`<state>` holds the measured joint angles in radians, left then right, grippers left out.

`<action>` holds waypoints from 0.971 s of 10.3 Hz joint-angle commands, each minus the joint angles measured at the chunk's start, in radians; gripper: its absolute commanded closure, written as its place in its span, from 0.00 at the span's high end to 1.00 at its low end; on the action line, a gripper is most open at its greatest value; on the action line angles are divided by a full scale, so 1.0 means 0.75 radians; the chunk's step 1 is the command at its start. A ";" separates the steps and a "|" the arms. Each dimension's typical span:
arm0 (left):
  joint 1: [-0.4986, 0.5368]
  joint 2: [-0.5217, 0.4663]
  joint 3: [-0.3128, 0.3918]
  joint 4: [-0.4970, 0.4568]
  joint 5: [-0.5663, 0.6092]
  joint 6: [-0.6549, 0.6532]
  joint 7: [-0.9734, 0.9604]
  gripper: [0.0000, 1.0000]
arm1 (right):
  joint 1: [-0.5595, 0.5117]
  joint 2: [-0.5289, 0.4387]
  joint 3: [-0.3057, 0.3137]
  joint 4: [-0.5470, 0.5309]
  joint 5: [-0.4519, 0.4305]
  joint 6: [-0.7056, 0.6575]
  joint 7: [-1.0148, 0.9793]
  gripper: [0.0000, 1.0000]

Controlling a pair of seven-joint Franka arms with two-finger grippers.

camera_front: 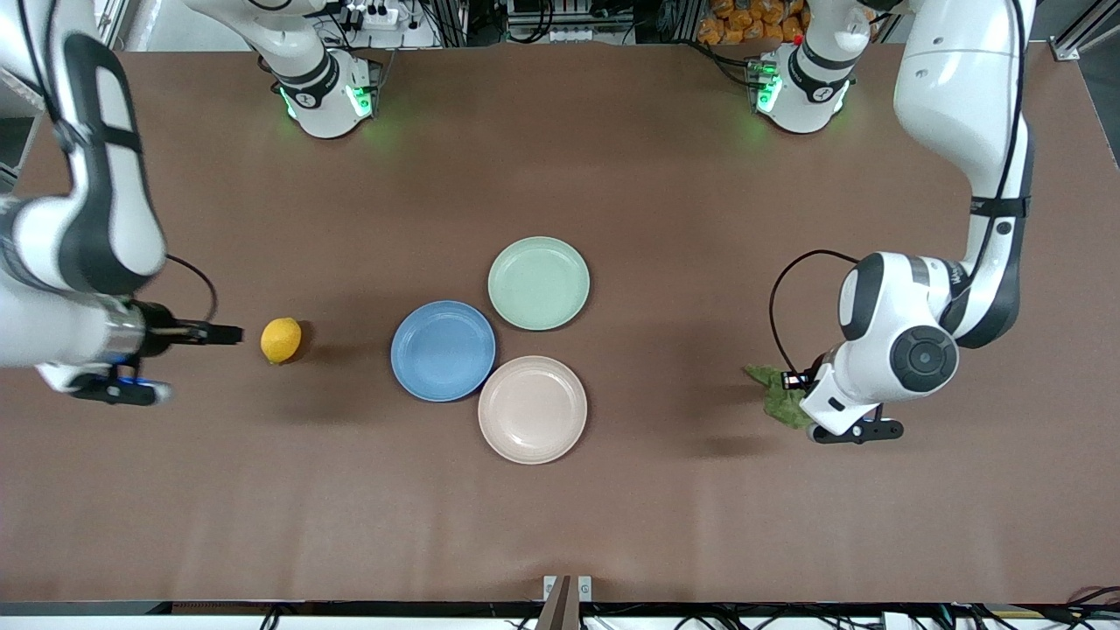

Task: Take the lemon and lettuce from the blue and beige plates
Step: 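Set the lemon and lettuce on the table and open both grippers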

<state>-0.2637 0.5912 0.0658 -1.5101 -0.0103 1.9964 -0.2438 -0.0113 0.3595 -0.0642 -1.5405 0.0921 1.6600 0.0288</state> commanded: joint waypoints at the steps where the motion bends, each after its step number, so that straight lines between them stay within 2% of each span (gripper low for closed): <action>1: 0.000 -0.209 0.000 -0.020 0.063 -0.101 0.026 1.00 | 0.001 -0.215 0.004 -0.024 0.000 -0.086 -0.034 1.00; 4: 0.020 -0.418 0.000 -0.007 0.118 -0.274 0.041 1.00 | 0.007 -0.419 0.010 -0.042 -0.041 -0.190 -0.055 1.00; 5: 0.041 -0.463 -0.002 -0.003 0.122 -0.328 0.041 1.00 | 0.007 -0.454 0.036 -0.042 -0.075 -0.227 -0.055 1.00; 6: 0.051 -0.506 -0.002 -0.001 0.122 -0.371 0.043 1.00 | -0.007 -0.471 0.099 -0.042 -0.134 -0.268 -0.043 1.00; 10: 0.071 -0.533 -0.004 0.003 0.106 -0.385 0.118 1.00 | -0.024 -0.461 0.112 -0.034 -0.147 -0.266 -0.049 1.00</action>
<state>-0.2111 0.2038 0.0697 -1.4955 0.0614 1.7123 -0.1757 -0.0128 0.0245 0.0021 -1.5504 0.0010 1.4533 -0.0010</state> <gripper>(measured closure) 0.000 0.000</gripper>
